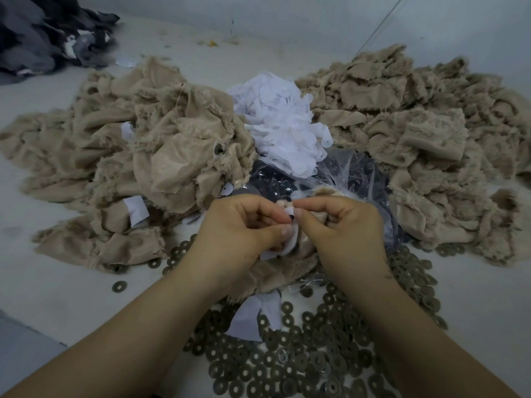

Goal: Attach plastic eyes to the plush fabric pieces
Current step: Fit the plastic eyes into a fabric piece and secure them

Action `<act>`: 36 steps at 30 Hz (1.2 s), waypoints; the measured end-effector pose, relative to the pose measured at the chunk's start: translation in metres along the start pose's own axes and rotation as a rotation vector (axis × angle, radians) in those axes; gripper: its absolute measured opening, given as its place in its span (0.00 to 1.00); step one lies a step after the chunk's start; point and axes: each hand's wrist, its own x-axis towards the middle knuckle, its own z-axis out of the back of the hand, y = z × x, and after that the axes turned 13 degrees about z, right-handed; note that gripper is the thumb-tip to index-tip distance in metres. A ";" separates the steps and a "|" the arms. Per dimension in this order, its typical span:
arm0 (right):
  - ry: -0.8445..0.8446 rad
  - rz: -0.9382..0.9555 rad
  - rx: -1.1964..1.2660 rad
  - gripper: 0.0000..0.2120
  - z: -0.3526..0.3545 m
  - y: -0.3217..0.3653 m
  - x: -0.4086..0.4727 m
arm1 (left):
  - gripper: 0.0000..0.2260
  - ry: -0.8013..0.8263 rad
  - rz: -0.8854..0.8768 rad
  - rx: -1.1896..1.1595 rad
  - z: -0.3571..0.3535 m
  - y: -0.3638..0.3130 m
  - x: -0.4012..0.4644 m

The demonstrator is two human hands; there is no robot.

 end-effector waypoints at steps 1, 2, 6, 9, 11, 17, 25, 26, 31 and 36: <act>-0.008 -0.012 0.003 0.06 0.000 -0.001 0.000 | 0.06 0.051 0.007 0.005 -0.001 -0.001 -0.002; -0.015 -0.022 0.001 0.06 -0.001 -0.002 0.001 | 0.07 0.123 0.022 0.022 -0.001 -0.002 -0.004; -0.011 -0.042 0.022 0.07 -0.001 -0.003 0.001 | 0.05 0.232 0.038 -0.034 -0.006 -0.005 -0.009; -0.007 0.001 0.028 0.09 0.000 0.000 -0.001 | 0.04 0.067 -0.010 -0.219 -0.008 -0.004 -0.004; -0.004 0.022 0.039 0.09 0.000 0.003 -0.001 | 0.05 -0.008 -0.033 -0.191 -0.008 -0.001 -0.001; 0.016 0.040 0.014 0.11 0.001 0.005 0.000 | 0.06 -0.116 -0.079 -0.085 -0.012 0.010 0.003; 0.007 0.061 0.001 0.16 -0.001 0.008 -0.002 | 0.05 -0.142 -0.079 -0.107 -0.015 0.011 0.002; 0.007 0.058 0.002 0.16 -0.001 0.009 -0.002 | 0.05 -0.138 -0.069 -0.127 -0.015 0.011 0.002; 0.023 0.056 -0.015 0.16 -0.001 0.007 -0.003 | 0.05 -0.149 -0.067 -0.146 -0.016 0.013 0.003; 0.014 0.049 0.035 0.16 -0.001 0.008 -0.003 | 0.05 -0.247 -0.193 -0.001 -0.019 0.013 0.002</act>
